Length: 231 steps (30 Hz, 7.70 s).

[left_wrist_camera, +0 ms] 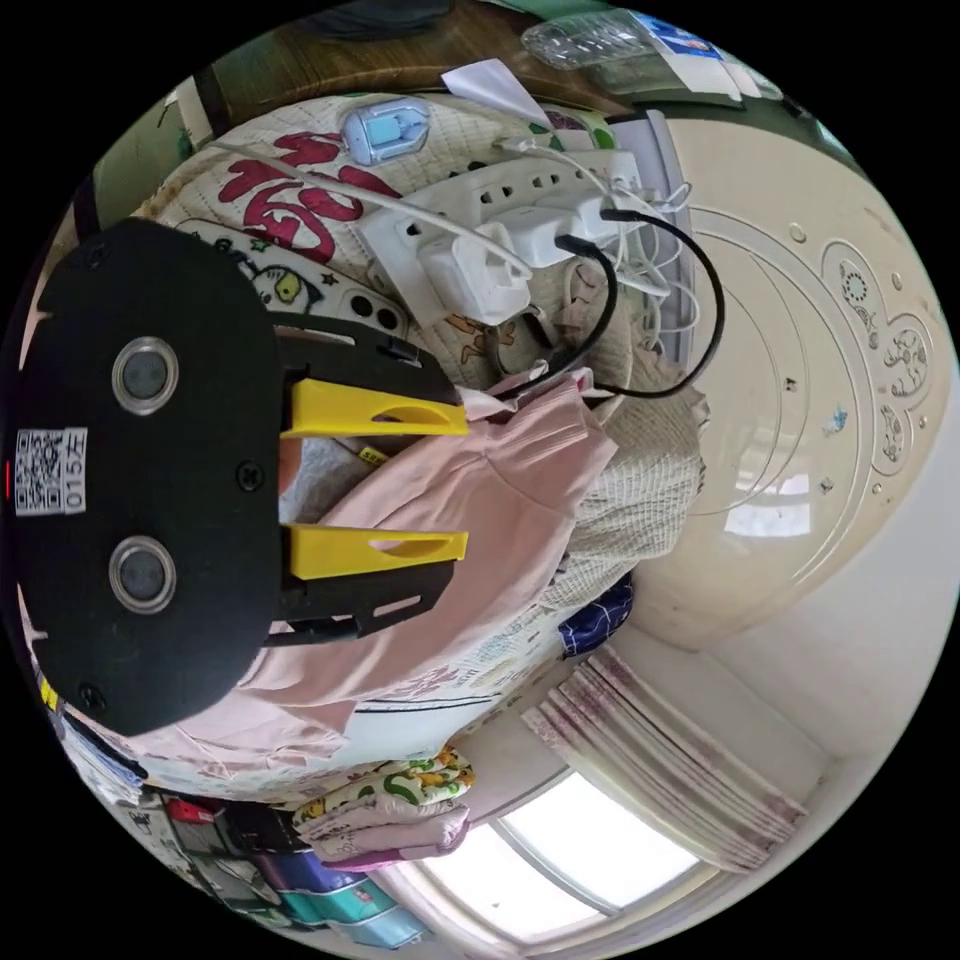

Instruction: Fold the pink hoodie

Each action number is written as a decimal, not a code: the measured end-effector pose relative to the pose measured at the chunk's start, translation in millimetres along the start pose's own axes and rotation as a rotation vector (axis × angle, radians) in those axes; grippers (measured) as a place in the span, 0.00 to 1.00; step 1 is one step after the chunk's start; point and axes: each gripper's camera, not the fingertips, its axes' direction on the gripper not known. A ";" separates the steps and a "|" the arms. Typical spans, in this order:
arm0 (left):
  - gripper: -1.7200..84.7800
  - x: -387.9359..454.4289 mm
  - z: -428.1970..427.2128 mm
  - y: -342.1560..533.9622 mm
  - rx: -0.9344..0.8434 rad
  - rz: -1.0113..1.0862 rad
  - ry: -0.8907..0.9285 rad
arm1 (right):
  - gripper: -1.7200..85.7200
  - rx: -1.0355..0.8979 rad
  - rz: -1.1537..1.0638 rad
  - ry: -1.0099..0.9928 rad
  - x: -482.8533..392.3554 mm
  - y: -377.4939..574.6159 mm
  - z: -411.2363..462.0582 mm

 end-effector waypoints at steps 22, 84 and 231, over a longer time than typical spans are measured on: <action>0.18 4.7 -11.1 28.1 -0.059 -0.019 0.012 | 0.01 0.048 0.034 -0.011 6.6 -16.9 -33.9; 0.02 454.3 -41.8 476.3 -0.405 1.304 0.915 | 0.22 0.610 0.918 -0.822 329.1 -129.7 -545.8; 0.04 406.5 52.0 702.0 -0.642 1.797 0.823 | 0.06 0.263 0.899 0.066 235.7 -334.4 -189.4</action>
